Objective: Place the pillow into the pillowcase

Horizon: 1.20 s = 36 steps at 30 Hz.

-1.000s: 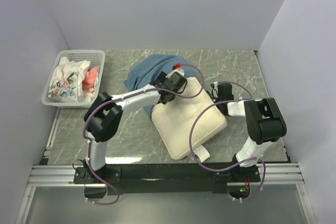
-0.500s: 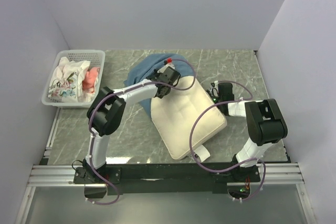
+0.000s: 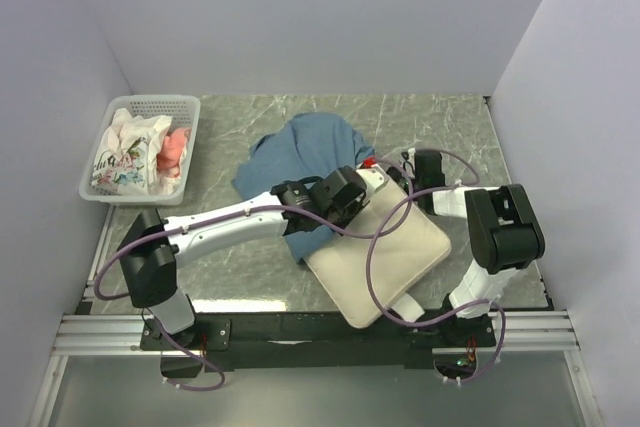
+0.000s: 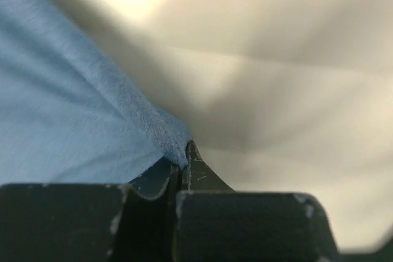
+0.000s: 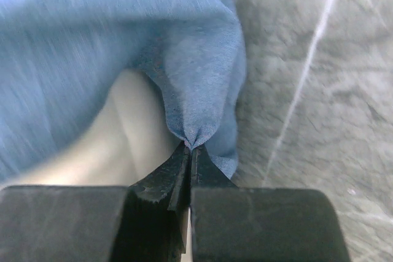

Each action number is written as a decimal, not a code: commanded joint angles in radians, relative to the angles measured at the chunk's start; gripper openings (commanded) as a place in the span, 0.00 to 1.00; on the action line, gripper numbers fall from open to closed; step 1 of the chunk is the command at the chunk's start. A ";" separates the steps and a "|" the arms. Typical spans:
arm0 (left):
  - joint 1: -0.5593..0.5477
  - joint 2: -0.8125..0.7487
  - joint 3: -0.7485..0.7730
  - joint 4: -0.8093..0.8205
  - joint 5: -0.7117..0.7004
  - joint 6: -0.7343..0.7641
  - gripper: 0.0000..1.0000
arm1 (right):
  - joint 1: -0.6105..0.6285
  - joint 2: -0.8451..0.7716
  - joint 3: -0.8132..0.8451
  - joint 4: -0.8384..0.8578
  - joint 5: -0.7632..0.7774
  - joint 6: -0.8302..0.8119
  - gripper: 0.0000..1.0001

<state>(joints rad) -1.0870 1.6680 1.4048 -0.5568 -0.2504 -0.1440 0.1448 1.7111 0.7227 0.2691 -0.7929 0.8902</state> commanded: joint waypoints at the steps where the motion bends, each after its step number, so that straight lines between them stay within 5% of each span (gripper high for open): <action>1: -0.030 -0.016 -0.073 0.204 0.402 -0.161 0.01 | 0.056 0.024 0.107 0.036 0.021 0.047 0.00; 6: -0.053 0.073 -0.124 0.334 0.392 -0.298 0.01 | 0.125 0.041 0.175 -0.044 0.079 0.001 0.00; 9: -0.045 0.130 -0.133 0.374 0.254 -0.414 0.01 | 0.147 0.070 0.193 -0.063 0.064 -0.034 0.00; 10: -0.031 0.151 -0.119 0.304 0.105 -0.487 0.01 | 0.156 0.076 0.202 -0.083 0.073 -0.051 0.00; 16: 0.248 0.256 -0.220 0.345 0.187 -0.672 0.01 | 0.153 0.094 0.259 -0.208 0.116 -0.164 0.00; 23: 0.478 0.288 -0.332 0.360 0.207 -0.649 0.01 | 0.035 0.145 0.291 -0.257 0.117 -0.231 0.00; 31: 0.621 0.294 -0.391 0.432 0.307 -0.649 0.01 | -0.060 0.219 0.199 -0.068 -0.071 -0.143 0.00; 36: 0.618 0.231 -0.426 0.477 0.378 -0.643 0.01 | -0.022 0.124 -0.044 0.258 -0.065 -0.011 0.00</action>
<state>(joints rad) -0.5240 1.8732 1.0733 0.0921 0.3233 -0.8673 0.1192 1.9388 0.8478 0.2707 -0.8024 0.7864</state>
